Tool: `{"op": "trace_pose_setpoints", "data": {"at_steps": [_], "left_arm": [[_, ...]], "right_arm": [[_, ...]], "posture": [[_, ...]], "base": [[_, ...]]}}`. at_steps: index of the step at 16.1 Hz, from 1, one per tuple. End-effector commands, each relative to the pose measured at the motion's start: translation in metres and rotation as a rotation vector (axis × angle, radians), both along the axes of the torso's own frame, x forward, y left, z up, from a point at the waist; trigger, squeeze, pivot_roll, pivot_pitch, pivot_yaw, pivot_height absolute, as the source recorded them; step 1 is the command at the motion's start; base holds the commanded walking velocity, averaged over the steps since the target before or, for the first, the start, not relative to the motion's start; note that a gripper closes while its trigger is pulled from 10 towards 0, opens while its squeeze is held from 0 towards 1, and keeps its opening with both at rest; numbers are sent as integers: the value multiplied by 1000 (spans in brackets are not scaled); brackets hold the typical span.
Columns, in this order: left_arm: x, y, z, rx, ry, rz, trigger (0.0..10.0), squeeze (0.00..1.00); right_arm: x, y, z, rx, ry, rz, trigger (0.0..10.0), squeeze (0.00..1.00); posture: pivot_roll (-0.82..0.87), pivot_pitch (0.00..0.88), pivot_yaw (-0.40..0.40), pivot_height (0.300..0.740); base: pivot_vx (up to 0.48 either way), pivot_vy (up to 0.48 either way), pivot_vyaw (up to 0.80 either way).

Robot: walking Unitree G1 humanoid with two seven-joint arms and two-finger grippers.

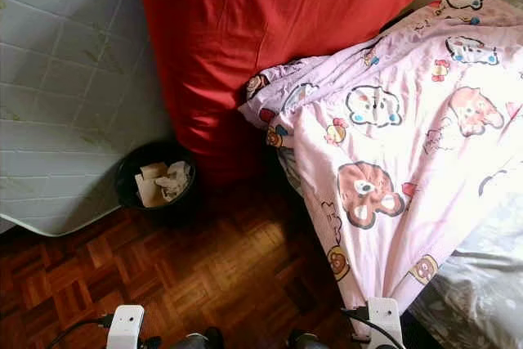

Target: Clean up the room

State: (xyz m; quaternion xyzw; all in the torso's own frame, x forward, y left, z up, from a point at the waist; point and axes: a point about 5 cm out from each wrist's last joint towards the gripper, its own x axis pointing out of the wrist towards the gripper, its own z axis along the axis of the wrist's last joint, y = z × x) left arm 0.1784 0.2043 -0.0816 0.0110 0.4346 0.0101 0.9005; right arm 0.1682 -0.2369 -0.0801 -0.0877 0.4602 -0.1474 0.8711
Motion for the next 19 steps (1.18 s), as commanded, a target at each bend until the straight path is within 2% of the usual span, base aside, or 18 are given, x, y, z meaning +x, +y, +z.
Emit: {"op": "trace_pose_setpoints", "data": {"at_steps": [1, 3, 4, 5, 12, 18, 19], "left_arm": [[-18, -1, -9, 4, 75, -18, 10000, 0], [-18, -1, -9, 6, 75, -18, 10000, 0], [-18, -1, -9, 6, 75, -19, 10000, 0], [-18, -1, -9, 7, 75, -19, 10000, 0], [-18, -1, -9, 9, 76, -20, 10000, 0], [-18, -1, -9, 8, 76, -20, 10000, 0], [-18, -1, -9, 8, 76, -20, 10000, 0]], "right_arm": [[-23, 3, -11, 42, 79, -36, 10000, 0], [-23, 3, -11, 61, 71, -62, 10000, 24], [-23, 2, -11, 59, 70, -65, 10000, 686], [-23, 1, -11, 57, 70, -65, 10000, 1000], [-20, -3, -9, 57, 45, -90, 10000, 1000], [-16, 4, -9, 116, 22, -79, 10000, 1000], [-16, 4, -9, 121, 21, -75, 10000, 965]], "posture": [[24, 223, 12, 740], [24, 223, 12, 740], [24, 223, 12, 740], [24, 223, 12, 740], [29, 228, 14, 740], [28, 229, 14, 740], [28, 231, 17, 740]], "base": [[0, 0, 0], [0, 0, 0], [0, 0, 0], [0, 0, 0], [0, 0, 0], [0, 0, 0], [0, 0, 0]]}}
